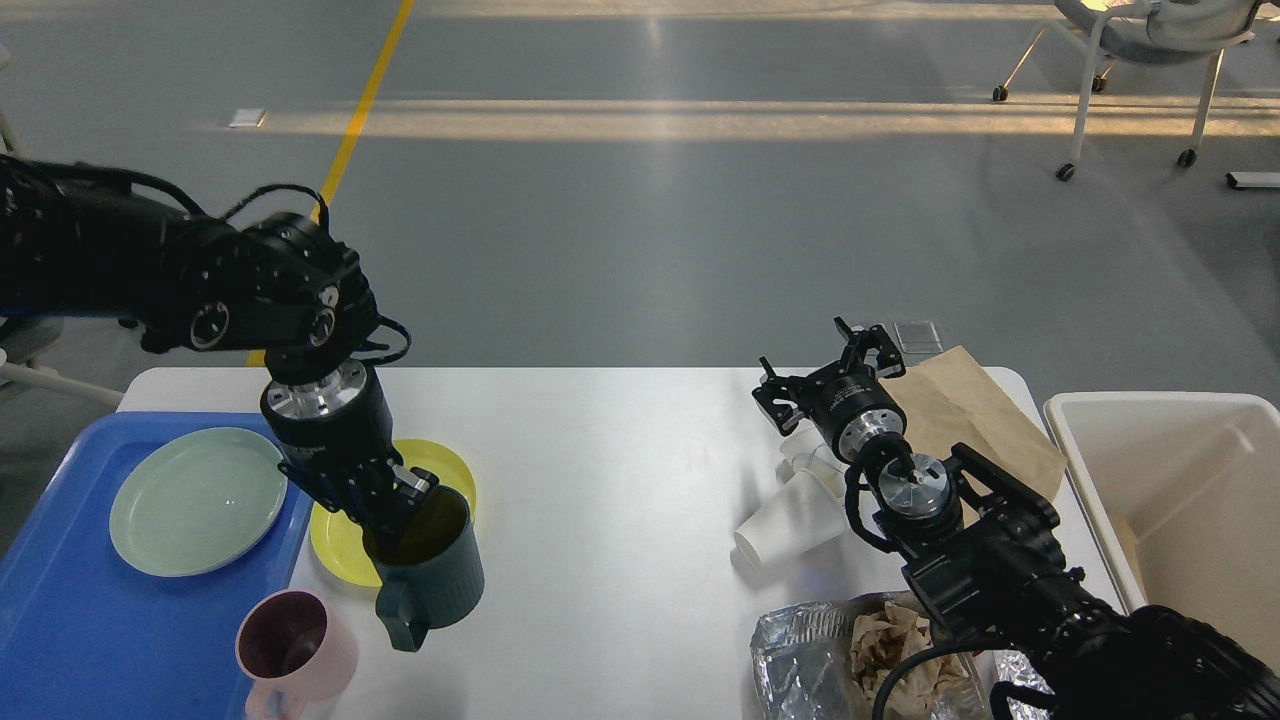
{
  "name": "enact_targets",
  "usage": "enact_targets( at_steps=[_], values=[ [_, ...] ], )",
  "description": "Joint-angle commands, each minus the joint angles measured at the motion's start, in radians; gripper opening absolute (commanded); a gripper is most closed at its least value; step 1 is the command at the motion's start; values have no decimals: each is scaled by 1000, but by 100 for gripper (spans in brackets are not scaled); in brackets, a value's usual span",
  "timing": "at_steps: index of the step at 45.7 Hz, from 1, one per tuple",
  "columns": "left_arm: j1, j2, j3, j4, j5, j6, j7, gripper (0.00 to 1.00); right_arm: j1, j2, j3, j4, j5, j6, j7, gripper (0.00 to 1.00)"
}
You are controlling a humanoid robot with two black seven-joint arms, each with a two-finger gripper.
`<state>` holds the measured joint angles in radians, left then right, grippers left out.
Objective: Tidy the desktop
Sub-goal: 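Grasp the dark teal mug with the left gripper, then lift the teal mug and carry it past the blue tray's outer edge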
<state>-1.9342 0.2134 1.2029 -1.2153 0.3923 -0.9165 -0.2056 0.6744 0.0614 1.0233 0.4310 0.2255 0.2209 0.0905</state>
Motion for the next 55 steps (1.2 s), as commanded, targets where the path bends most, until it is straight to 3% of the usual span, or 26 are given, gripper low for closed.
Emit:
enact_targets(
  at_steps=[1, 20, 29, 42, 55],
  values=[
    [-113, 38, 10, 48, -3, -43, -37, 0, 1, 0, 0, 0, 0, 0, 0, 100],
    [-419, 161, 40, 220, -1, -43, -34, 0, -1, 0, 0, 0, 0, 0, 0, 100],
    [-502, 192, 50, 227, 10, -43, -23, 0, -1, 0, 1, 0, 0, 0, 0, 100],
    [-476, 188, 121, 244, 14, -43, -11, 0, -1, 0, 0, 0, 0, 0, 0, 100],
    [-220, 196, 240, 243, 40, -43, 6, 0, -1, 0, 0, 0, 0, 0, 0, 100]
  ],
)
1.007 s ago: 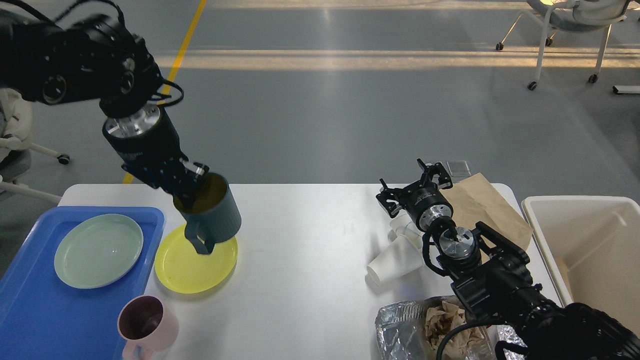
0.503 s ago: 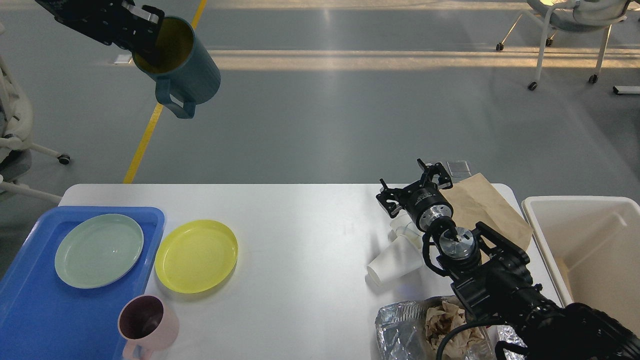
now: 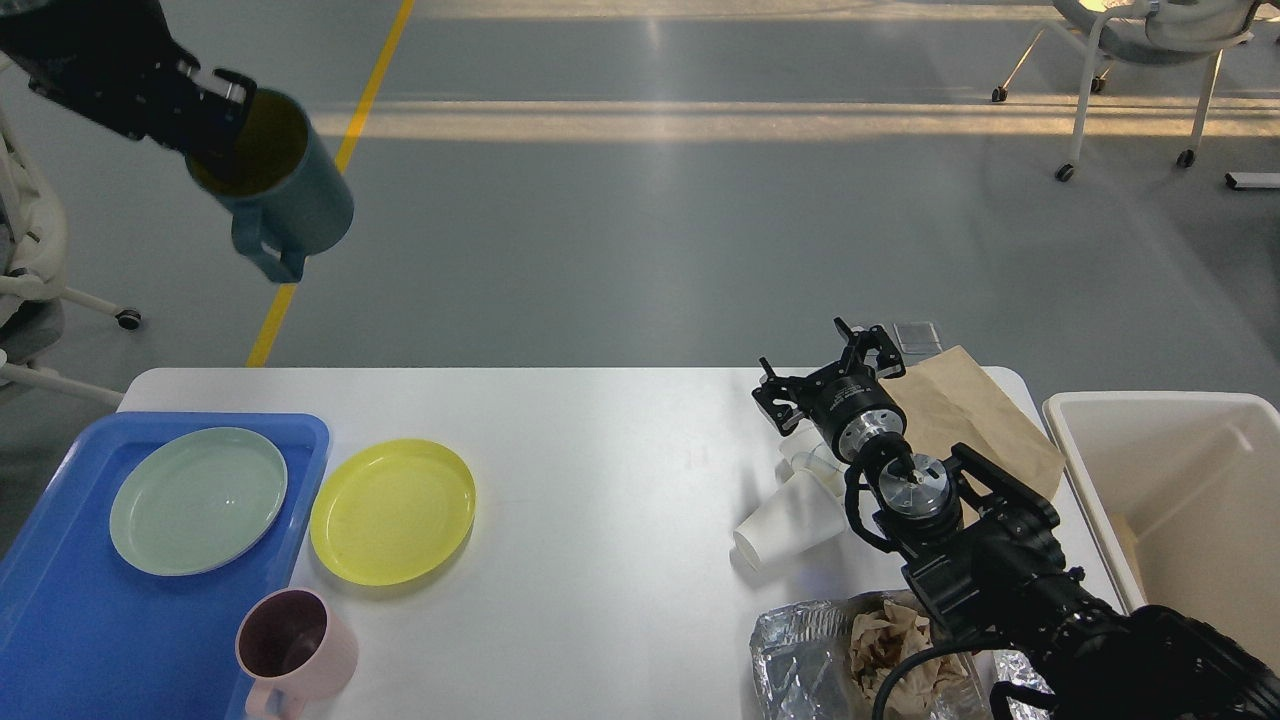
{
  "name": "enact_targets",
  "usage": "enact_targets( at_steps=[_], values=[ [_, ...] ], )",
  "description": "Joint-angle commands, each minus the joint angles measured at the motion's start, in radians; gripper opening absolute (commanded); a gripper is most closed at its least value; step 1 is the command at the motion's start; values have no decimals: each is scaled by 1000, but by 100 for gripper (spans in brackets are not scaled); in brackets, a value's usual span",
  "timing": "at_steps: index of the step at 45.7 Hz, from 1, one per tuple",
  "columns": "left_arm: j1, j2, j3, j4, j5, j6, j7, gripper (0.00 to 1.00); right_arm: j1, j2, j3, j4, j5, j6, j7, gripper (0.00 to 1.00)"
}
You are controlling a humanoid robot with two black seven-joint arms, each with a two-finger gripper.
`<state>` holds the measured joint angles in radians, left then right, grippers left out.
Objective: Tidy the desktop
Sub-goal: 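Lift the teal mug and carry it past the blue tray's outer edge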
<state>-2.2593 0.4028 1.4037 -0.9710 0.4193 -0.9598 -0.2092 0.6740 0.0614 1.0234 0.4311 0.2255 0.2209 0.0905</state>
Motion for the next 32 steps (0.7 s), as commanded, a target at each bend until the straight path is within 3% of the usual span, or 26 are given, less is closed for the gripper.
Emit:
enact_targets(
  at_steps=[1, 10, 23, 32],
  values=[
    [128, 8, 44, -1, 16, 0, 14, 0, -1, 0, 0, 0, 0, 0, 0, 100],
    [306, 73, 58, -1, 50, 0, 62, 0, -1, 0, 0, 0, 0, 0, 0, 100],
    [530, 171, 51, 0, 79, 0, 186, 0, -1, 0, 0, 0, 0, 0, 0, 100],
    [644, 215, 40, 0, 151, 177, 205, 0, -1, 0, 0, 0, 0, 0, 0, 100]
  ],
)
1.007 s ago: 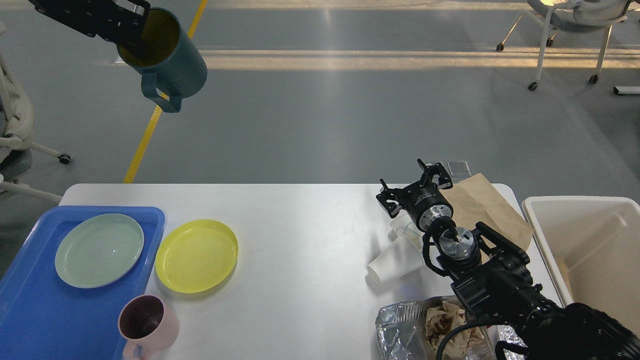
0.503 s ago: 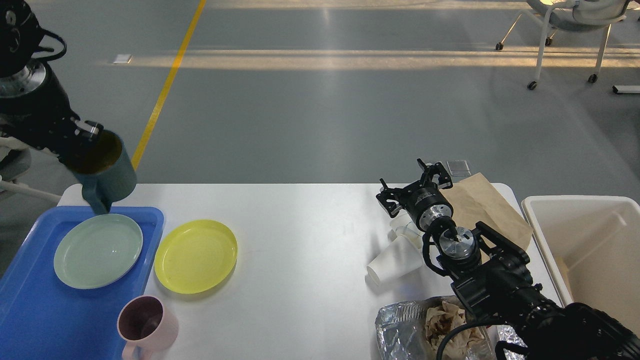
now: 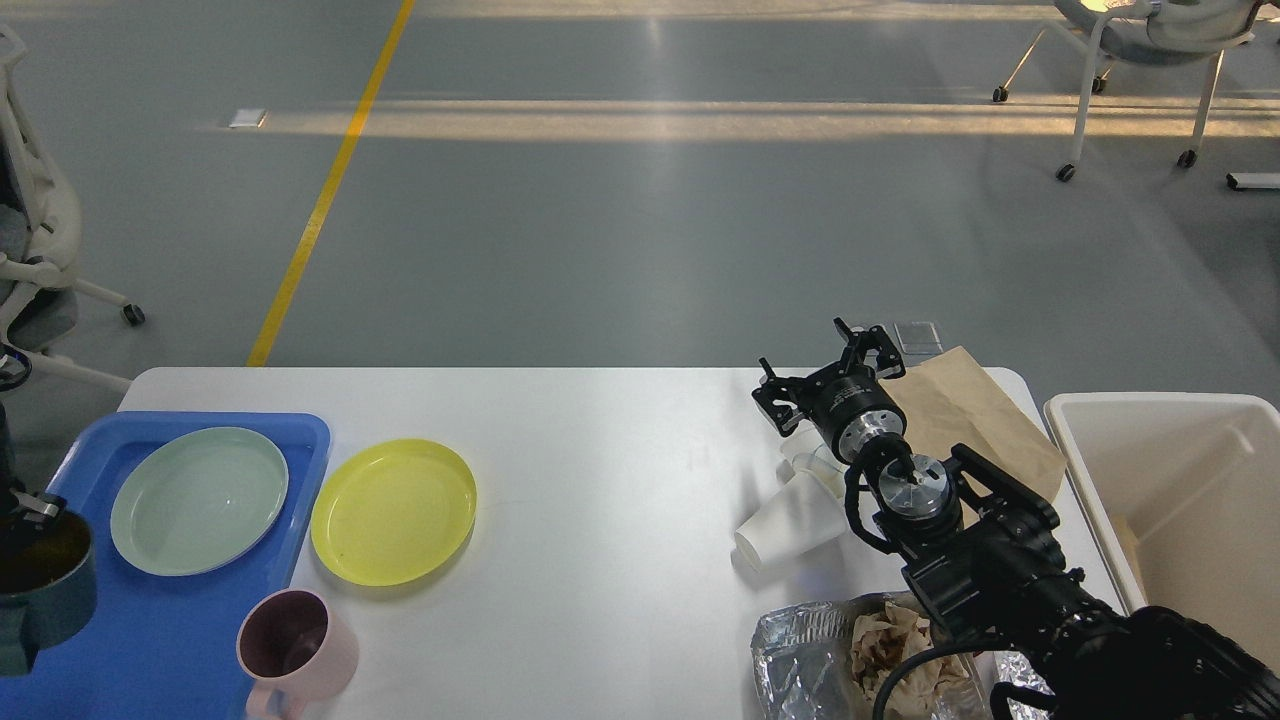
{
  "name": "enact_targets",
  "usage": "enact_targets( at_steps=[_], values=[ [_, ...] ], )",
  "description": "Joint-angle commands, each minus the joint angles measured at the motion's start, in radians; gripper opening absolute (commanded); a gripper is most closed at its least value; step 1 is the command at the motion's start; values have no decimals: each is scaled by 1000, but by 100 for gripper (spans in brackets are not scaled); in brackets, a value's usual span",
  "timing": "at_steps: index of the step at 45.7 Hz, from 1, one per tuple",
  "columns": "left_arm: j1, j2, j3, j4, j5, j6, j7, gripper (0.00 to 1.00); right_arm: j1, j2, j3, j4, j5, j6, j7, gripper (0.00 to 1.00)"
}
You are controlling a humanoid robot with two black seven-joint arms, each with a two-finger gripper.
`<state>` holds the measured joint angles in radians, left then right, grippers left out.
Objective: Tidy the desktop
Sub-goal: 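Lift the teal mug and carry it past the blue tray's outer edge, then release the teal mug and raise the left gripper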
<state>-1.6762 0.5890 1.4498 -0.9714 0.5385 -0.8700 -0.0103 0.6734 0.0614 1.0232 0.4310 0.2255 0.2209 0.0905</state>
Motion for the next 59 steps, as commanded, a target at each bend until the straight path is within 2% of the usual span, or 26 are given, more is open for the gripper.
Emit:
enact_targets(
  at_steps=[1, 9, 13, 17, 23, 33, 59],
  values=[
    [69, 35, -6, 0, 35, 101, 6, 0, 0, 0, 0, 0, 0, 0, 0, 100],
    [150, 41, -28, 0, 43, 230, 18, 0, 0, 0, 0, 0, 0, 0, 0, 100],
    [188, 41, -52, 0, 57, 288, 47, 0, 0, 0, 0, 0, 0, 0, 0, 100],
    [228, 43, -83, 0, 60, 313, 78, 0, 0, 0, 0, 0, 0, 0, 0, 100],
    [273, 43, -98, 0, 61, 327, 104, 0, 0, 0, 0, 0, 0, 0, 0, 100],
    [288, 55, -101, 0, 60, 355, 107, 0, 0, 0, 0, 0, 0, 0, 0, 100],
    [294, 78, -126, 0, 43, 347, 104, 26, 0, 0, 0, 0, 0, 0, 0, 100]
  ],
)
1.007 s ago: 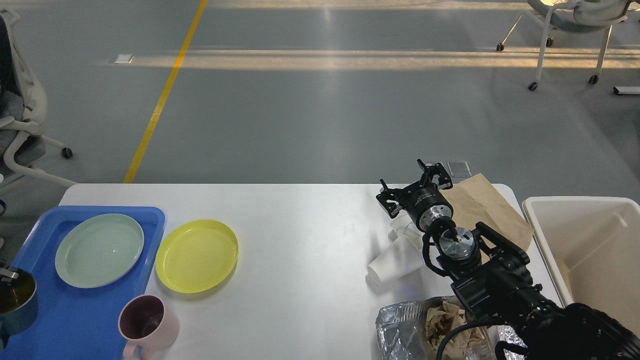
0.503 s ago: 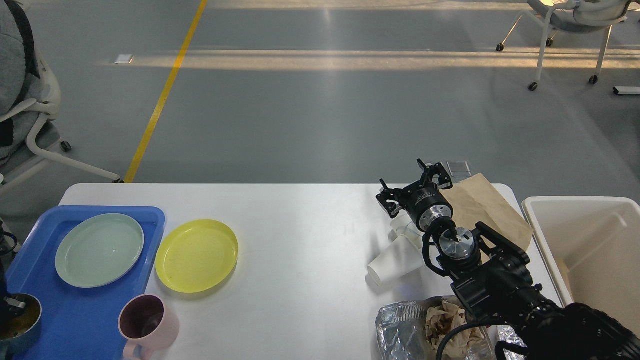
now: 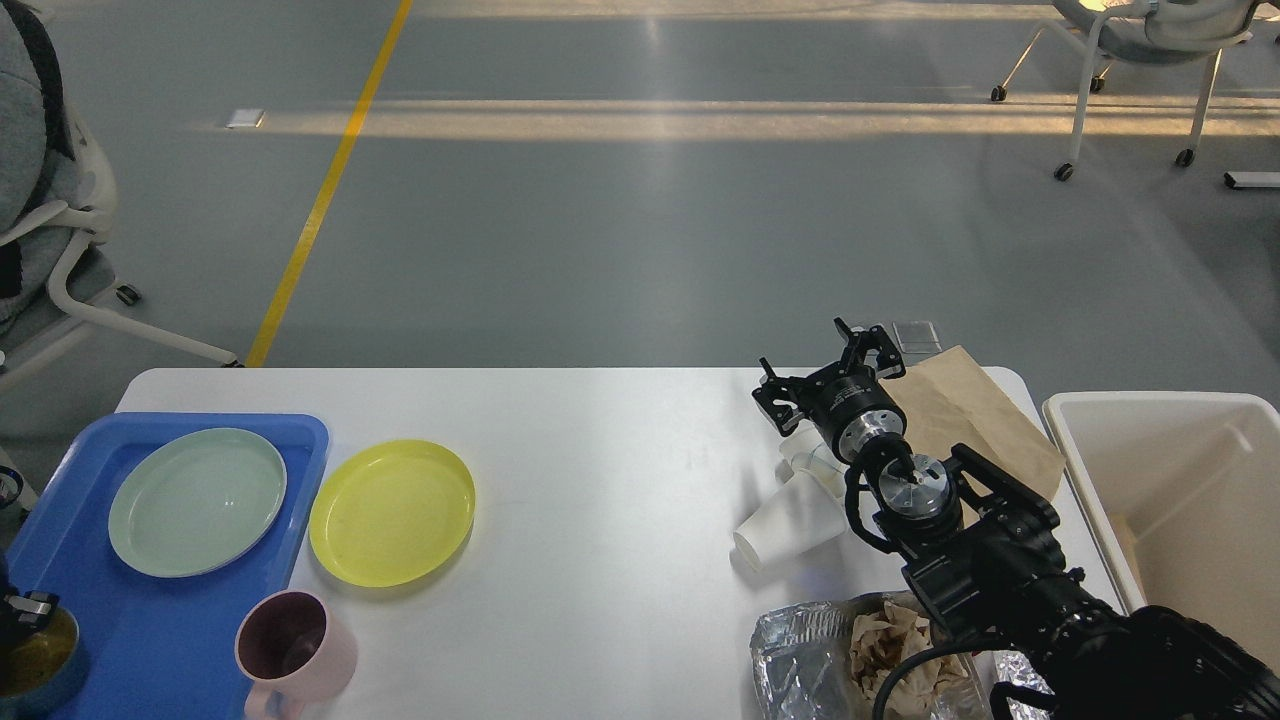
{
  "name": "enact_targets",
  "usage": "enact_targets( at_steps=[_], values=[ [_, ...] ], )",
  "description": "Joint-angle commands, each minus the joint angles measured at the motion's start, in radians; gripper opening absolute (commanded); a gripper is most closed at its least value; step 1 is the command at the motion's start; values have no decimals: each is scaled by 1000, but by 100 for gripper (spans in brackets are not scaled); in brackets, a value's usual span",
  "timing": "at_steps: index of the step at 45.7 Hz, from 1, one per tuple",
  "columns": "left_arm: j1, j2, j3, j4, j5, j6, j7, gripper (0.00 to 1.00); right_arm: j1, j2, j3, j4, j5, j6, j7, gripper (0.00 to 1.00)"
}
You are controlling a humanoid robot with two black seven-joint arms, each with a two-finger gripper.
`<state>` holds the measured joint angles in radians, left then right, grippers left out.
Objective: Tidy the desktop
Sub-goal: 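Release the teal mug and raise the left gripper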
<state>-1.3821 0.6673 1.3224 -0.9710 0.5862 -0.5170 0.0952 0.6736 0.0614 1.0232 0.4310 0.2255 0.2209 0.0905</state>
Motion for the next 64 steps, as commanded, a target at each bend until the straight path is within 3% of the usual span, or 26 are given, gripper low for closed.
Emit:
enact_targets(
  at_steps=[1, 14, 24, 29, 33, 42, 56, 64],
  values=[
    [0, 3, 1, 0, -5, -9, -2, 27, 0, 0, 0, 0, 0, 0, 0, 100],
    [-14, 41, 0, 0, -8, -18, -20, 57, 0, 0, 0, 0, 0, 0, 0, 100],
    [-40, 84, -2, -3, -6, -23, -22, 69, 1, 0, 0, 0, 0, 0, 0, 100],
    [-98, 106, -3, -11, -8, -81, -23, 77, 1, 0, 0, 0, 0, 0, 0, 100],
    [-182, 117, -12, -21, -29, -164, -34, 78, 0, 0, 0, 0, 0, 0, 0, 100],
    [-356, 107, 12, -84, -123, -317, -103, 78, 0, 0, 0, 0, 0, 0, 0, 100],
    [-742, -7, 97, -264, -272, -362, -219, 79, 0, 0, 0, 0, 0, 0, 0, 100],
    [-891, -139, 97, -270, -371, -443, -242, 79, 0, 0, 0, 0, 0, 0, 0, 100]
  ],
)
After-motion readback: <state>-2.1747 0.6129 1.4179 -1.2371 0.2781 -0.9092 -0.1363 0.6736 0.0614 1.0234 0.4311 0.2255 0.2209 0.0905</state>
